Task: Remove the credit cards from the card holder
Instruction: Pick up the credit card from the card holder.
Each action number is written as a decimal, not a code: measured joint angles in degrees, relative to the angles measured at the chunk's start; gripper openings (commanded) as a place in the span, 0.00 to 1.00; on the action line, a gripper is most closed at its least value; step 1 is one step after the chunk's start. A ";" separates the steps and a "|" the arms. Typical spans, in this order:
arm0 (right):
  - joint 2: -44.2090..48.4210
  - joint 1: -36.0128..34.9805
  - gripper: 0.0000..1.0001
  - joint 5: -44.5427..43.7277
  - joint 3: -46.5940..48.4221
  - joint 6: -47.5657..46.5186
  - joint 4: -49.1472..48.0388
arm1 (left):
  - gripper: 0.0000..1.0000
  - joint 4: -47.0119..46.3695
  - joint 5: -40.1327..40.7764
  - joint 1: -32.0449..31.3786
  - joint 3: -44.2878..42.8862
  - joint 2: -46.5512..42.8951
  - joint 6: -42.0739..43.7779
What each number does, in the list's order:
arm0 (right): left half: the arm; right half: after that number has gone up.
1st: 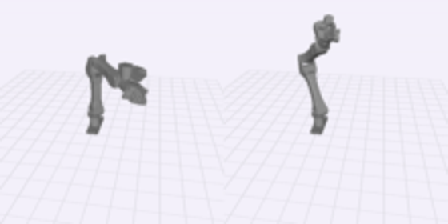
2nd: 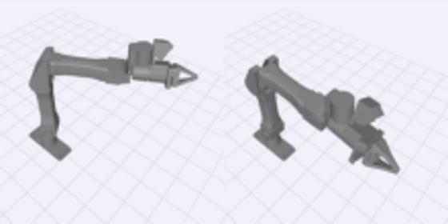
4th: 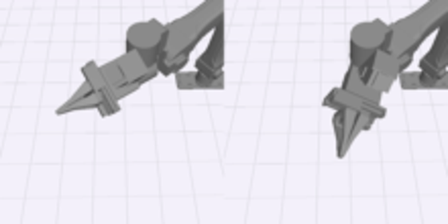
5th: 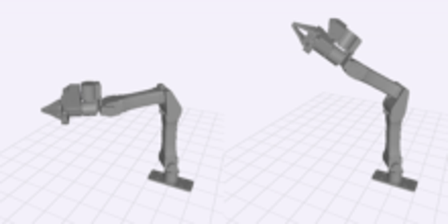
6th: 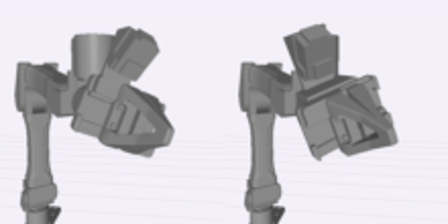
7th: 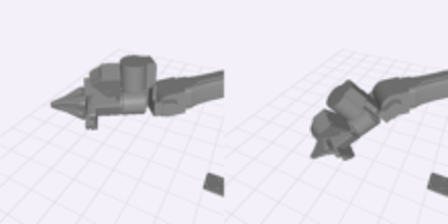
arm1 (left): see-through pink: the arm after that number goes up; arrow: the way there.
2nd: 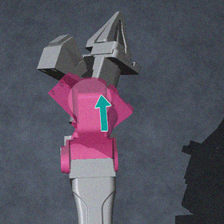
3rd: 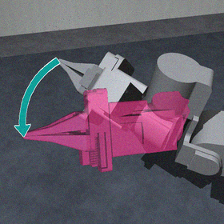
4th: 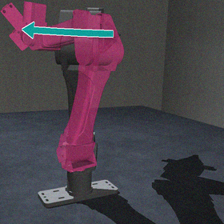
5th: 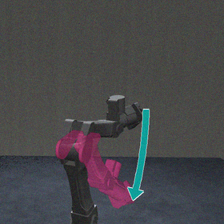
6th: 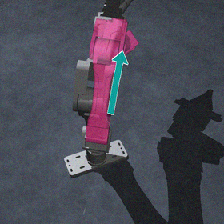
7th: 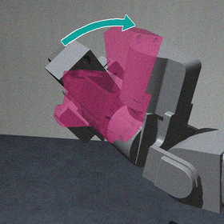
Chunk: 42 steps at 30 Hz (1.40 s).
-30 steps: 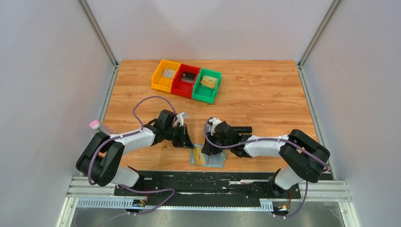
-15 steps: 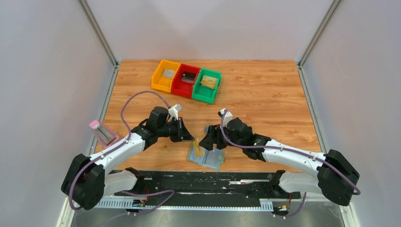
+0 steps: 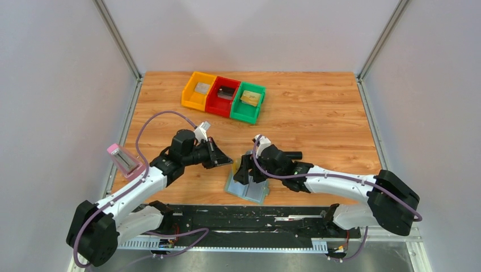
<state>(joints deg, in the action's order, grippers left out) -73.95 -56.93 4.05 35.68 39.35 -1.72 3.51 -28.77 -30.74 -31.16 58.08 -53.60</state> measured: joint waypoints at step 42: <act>0.00 -0.39 0.36 -0.09 1.57 -11.32 -0.61 | 0.00 -1.97 0.61 0.02 0.90 -0.11 -2.38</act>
<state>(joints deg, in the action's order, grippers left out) -73.95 -57.32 3.97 37.26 28.03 -2.33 1.54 -28.16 -30.72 -30.26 57.98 -55.99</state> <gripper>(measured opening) 0.490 0.006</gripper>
